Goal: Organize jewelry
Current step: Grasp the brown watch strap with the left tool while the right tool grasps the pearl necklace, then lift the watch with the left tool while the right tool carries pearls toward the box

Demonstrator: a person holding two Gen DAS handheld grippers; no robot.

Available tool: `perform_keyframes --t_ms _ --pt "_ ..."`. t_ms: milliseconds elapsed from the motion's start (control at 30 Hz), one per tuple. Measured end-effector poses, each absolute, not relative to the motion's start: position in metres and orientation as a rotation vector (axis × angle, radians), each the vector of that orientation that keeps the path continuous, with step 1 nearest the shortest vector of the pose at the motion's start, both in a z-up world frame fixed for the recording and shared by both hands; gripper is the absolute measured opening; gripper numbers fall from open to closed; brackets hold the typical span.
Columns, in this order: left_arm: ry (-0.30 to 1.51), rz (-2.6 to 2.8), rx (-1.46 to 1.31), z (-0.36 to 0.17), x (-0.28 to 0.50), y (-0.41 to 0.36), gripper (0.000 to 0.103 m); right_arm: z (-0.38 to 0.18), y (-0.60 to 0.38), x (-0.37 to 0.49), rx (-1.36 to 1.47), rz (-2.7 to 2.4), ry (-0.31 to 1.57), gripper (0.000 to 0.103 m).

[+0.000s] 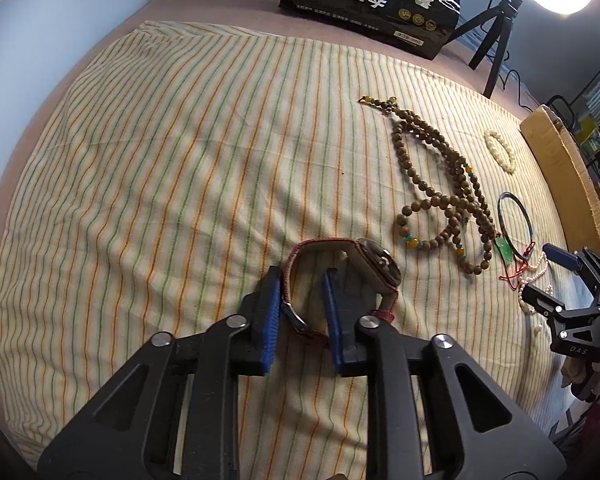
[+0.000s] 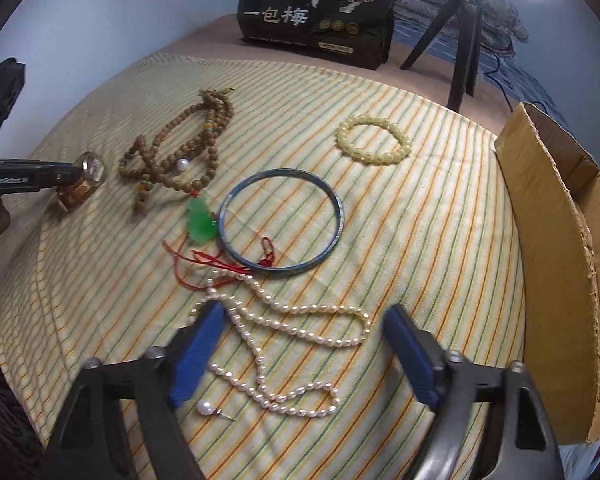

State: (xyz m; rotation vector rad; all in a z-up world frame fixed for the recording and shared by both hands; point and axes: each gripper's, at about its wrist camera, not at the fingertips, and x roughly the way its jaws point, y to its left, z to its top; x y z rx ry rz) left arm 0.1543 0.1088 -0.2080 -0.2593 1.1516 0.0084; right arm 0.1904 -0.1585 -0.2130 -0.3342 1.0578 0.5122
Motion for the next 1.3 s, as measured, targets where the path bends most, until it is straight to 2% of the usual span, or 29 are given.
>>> perform_keyframes --t_ms 67,100,167,200,233,267,333,367,767,1300 --pt "1.150 0.013 -0.259 -0.208 0.153 0.111 0.012 -0.210 -0.156 0.187 -0.334 0.532 1.058 0.051" --pt "1.149 0.017 -0.258 -0.208 0.153 0.112 0.011 -0.209 -0.155 0.185 -0.331 0.540 1.061 0.045" --pt "1.145 0.021 -0.258 -0.207 0.152 0.112 0.009 -0.208 -0.153 0.185 -0.326 0.546 1.067 0.025" --pt "1.143 0.019 -0.257 -0.207 0.151 0.112 0.009 -0.208 -0.152 0.184 -0.323 0.547 1.070 0.021" --pt "1.141 0.018 -0.253 -0.206 0.150 0.111 0.009 -0.208 -0.151 0.183 -0.320 0.549 1.073 0.011" --pt "1.139 0.014 -0.251 -0.206 0.150 0.109 0.008 -0.207 -0.151 0.182 -0.319 0.549 1.077 0.009" --pt "1.134 0.007 -0.255 -0.204 0.149 0.107 0.008 -0.206 -0.150 0.181 -0.321 0.546 1.078 0.008" --pt "1.131 0.005 -0.257 -0.202 0.149 0.106 0.008 -0.205 -0.150 0.181 -0.318 0.545 1.078 0.004" --pt "1.052 -0.012 -0.251 -0.175 0.140 0.101 0.007 -0.173 -0.167 0.174 -0.254 0.520 1.012 0.005" --pt "0.769 -0.088 -0.077 -0.083 0.116 0.030 0.007 -0.095 -0.198 0.164 -0.145 0.450 0.824 0.005"
